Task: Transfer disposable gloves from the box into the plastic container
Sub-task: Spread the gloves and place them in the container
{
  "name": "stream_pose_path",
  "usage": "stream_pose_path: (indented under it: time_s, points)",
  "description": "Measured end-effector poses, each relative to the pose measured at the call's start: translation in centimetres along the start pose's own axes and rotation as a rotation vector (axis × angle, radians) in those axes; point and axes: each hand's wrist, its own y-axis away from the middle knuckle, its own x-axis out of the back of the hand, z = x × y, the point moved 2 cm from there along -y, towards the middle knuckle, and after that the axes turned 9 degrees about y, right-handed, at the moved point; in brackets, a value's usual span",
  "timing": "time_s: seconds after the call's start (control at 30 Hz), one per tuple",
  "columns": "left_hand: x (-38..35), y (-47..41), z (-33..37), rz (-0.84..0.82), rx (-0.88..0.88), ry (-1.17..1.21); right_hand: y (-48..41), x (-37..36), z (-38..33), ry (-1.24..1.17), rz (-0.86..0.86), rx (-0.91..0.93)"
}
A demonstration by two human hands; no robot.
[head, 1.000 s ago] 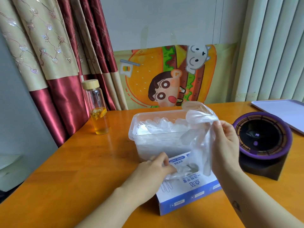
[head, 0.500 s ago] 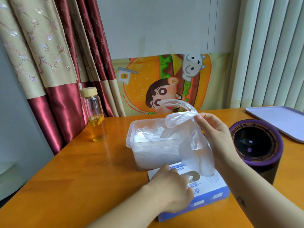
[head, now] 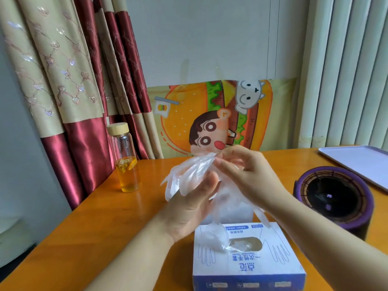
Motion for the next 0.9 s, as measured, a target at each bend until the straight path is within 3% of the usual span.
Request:
stream_pose_path:
  time_s: [0.13,0.2,0.3,0.43,0.7,0.77,0.83,0.9]
  points:
    - [0.0,-1.5,-0.8,0.367,-0.031,0.262,0.0,-0.8,0.5,0.095,-0.101,0.075]
    - [0.6,-2.1,-1.0,0.456,-0.04,0.395,-0.1,-0.3,0.9,0.092,-0.072,0.06]
    - [1.4,-2.5,0.1,0.478,-0.114,0.43,-0.3,1.1,2.5,-0.072,0.067,-0.179]
    - [2.9,-3.2,1.0,0.454,-0.085,0.502,-0.9,0.8,3.6,-0.545,-0.14,-0.531]
    - [5.8,-5.5,2.1,0.41,-0.085,0.533,-5.7,-0.5,4.6,-0.698,-0.129,-0.535]
    - [7.2,-5.9,2.1,0.476,-0.074,0.504,-6.7,-0.8,5.6,-0.491,-0.179,-0.478]
    - [9.2,-5.7,2.0,0.634,-0.034,0.446,-7.6,-0.8,6.9,0.014,-0.211,-0.376]
    - [12.1,-5.1,2.4,0.834,-0.054,0.382,-8.1,-1.2,8.0,0.374,-0.301,-0.298]
